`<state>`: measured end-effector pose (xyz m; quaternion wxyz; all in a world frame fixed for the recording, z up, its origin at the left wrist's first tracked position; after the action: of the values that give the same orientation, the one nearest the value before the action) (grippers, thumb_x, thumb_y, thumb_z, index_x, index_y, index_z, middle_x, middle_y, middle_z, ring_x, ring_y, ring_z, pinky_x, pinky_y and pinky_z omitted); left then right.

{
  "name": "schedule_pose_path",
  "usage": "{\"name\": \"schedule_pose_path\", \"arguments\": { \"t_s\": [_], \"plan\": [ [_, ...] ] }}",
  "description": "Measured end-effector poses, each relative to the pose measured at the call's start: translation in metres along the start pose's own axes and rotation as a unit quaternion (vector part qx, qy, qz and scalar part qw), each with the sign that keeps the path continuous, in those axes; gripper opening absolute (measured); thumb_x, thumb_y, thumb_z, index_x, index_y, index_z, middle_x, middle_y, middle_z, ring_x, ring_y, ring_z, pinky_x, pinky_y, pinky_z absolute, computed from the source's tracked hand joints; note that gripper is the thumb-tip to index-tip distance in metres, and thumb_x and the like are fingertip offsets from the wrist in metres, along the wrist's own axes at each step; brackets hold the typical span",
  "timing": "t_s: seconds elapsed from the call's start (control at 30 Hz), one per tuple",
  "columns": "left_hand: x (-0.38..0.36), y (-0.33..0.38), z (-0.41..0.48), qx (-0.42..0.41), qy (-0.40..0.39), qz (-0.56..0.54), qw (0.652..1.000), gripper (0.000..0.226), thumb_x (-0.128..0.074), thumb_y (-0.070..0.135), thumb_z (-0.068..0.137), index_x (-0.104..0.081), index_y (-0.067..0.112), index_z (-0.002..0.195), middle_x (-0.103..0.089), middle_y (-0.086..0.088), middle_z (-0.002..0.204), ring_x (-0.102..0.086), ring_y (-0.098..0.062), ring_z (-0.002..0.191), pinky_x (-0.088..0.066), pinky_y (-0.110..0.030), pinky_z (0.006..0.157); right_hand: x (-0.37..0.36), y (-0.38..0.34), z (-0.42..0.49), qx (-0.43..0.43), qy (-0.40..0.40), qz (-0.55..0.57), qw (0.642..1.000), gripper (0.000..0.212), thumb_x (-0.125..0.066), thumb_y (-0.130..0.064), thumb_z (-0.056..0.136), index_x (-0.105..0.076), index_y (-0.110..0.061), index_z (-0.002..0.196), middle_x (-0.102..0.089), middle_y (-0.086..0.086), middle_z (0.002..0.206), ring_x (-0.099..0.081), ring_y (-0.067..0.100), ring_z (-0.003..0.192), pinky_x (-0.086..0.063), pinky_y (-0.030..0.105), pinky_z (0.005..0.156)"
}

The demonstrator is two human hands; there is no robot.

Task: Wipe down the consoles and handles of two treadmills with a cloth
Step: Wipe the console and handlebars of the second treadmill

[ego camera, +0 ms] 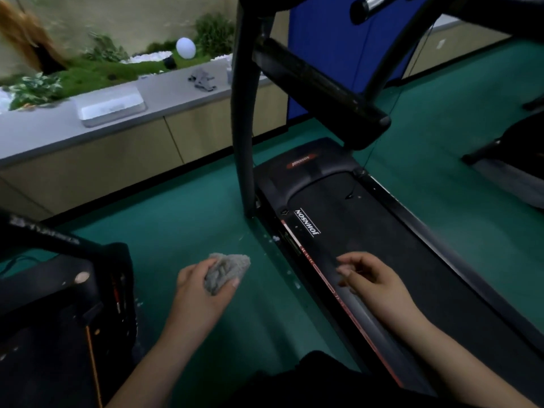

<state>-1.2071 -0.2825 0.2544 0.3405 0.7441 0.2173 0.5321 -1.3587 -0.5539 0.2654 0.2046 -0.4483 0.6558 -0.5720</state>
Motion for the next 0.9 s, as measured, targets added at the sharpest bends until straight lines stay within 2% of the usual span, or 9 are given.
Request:
{"name": "schedule_pose_path", "arguments": {
  "t_s": [0.1, 0.27, 0.43, 0.5, 0.57, 0.67, 0.73, 0.8, 0.9],
  "plan": [
    [-0.012, 0.019, 0.035, -0.016, -0.013, -0.002, 1.000, 0.049, -0.071, 0.029, 0.082, -0.053, 0.021, 0.127, -0.041, 0.003, 0.119, -0.045, -0.008, 0.099, -0.032, -0.020, 0.089, 0.007, -0.012, 0.030, 0.001, 0.013, 0.008, 1.000, 0.015, -0.063, -0.009, 0.089, -0.067, -0.022, 0.096, -0.069, 0.008, 0.089, -0.065, 0.012, 0.075, -0.053, 0.031, 0.081],
    [-0.031, 0.045, 0.088, -0.029, -0.022, 0.007, 0.999, 0.046, -0.071, 0.029, 0.082, -0.055, 0.018, 0.124, -0.046, 0.001, 0.113, -0.048, -0.009, 0.093, -0.034, -0.021, 0.083, 0.037, -0.050, 0.094, 0.059, 0.073, 0.015, 0.995, 0.015, -0.062, -0.013, 0.090, -0.063, -0.024, 0.100, -0.067, 0.003, 0.091, -0.066, 0.016, 0.079, -0.053, 0.026, 0.077],
    [-0.033, 0.097, 0.135, -0.084, 0.003, -0.003, 0.996, 0.039, -0.073, 0.024, 0.080, -0.060, 0.018, 0.117, -0.054, 0.002, 0.110, -0.055, -0.013, 0.100, -0.034, -0.019, 0.079, 0.075, -0.103, 0.143, 0.121, 0.150, 0.064, 0.979, 0.026, -0.048, -0.051, 0.080, -0.054, -0.036, 0.099, -0.064, -0.005, 0.094, -0.065, 0.008, 0.076, -0.052, 0.020, 0.068],
    [-0.030, 0.126, 0.149, -0.119, 0.025, -0.019, 0.992, 0.039, -0.071, 0.024, 0.081, -0.060, 0.017, 0.118, -0.054, 0.005, 0.111, -0.054, -0.007, 0.098, -0.036, -0.017, 0.080, 0.082, -0.117, 0.156, 0.125, 0.153, 0.081, 0.977, 0.030, -0.042, -0.056, 0.079, -0.056, -0.036, 0.097, -0.063, -0.008, 0.088, -0.061, 0.002, 0.075, -0.051, 0.018, 0.067],
    [-0.022, 0.162, 0.154, -0.170, 0.054, -0.048, 0.983, 0.038, -0.068, 0.030, 0.082, -0.060, 0.022, 0.118, -0.054, 0.012, 0.109, -0.052, 0.009, 0.093, -0.036, -0.005, 0.076, 0.082, -0.124, 0.164, 0.122, 0.141, 0.073, 0.980, 0.031, -0.046, -0.059, 0.087, -0.059, -0.032, 0.096, -0.062, -0.008, 0.085, -0.058, -0.001, 0.074, -0.051, 0.020, 0.070],
    [-0.010, 0.231, 0.150, -0.300, 0.081, -0.062, 0.948, 0.039, -0.059, 0.047, 0.087, -0.057, 0.028, 0.121, -0.050, 0.014, 0.114, -0.045, 0.019, 0.105, -0.032, 0.005, 0.082, 0.082, -0.125, 0.173, 0.101, 0.133, 0.068, 0.983, 0.037, -0.037, -0.051, 0.082, -0.062, -0.024, 0.092, -0.063, -0.014, 0.077, -0.057, -0.003, 0.071, -0.051, 0.027, 0.074],
    [-0.019, 0.280, 0.143, -0.408, 0.070, -0.037, 0.909, 0.045, -0.052, 0.042, 0.087, -0.056, 0.022, 0.127, -0.047, 0.003, 0.126, -0.042, 0.008, 0.118, -0.031, -0.004, 0.097, 0.082, -0.123, 0.174, 0.096, 0.134, 0.079, 0.983, 0.037, -0.038, -0.048, 0.080, -0.062, -0.023, 0.090, -0.062, -0.017, 0.073, -0.057, -0.003, 0.070, -0.050, 0.027, 0.073],
    [-0.050, 0.320, 0.135, -0.498, 0.017, -0.009, 0.867, 0.044, -0.050, 0.038, 0.090, -0.057, 0.017, 0.129, -0.047, -0.008, 0.133, -0.042, -0.013, 0.128, -0.033, -0.027, 0.109, 0.083, -0.121, 0.173, 0.097, 0.139, 0.096, 0.981, 0.030, -0.042, -0.045, 0.085, -0.062, -0.023, 0.090, -0.063, -0.016, 0.077, -0.058, -0.001, 0.072, -0.051, 0.022, 0.070],
    [-0.097, 0.350, 0.119, -0.577, -0.012, 0.058, 0.815, 0.042, -0.048, 0.042, 0.091, -0.066, 0.017, 0.119, -0.055, -0.011, 0.127, -0.045, -0.028, 0.126, -0.031, -0.049, 0.108, 0.081, -0.118, 0.172, 0.084, 0.141, 0.150, 0.975, 0.015, -0.049, -0.026, 0.093, -0.064, -0.024, 0.091, -0.066, -0.006, 0.084, -0.061, -0.001, 0.072, -0.051, 0.015, 0.065]
  ]
}}
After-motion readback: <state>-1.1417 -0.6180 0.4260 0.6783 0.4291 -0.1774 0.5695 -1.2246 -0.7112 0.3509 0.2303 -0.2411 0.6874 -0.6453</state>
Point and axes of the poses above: each hand's wrist, its own z-axis towards the middle knuckle, its own x-axis out of the back of the hand, y = z × x, the point moved 9 cm from there along z, towards the middle knuckle
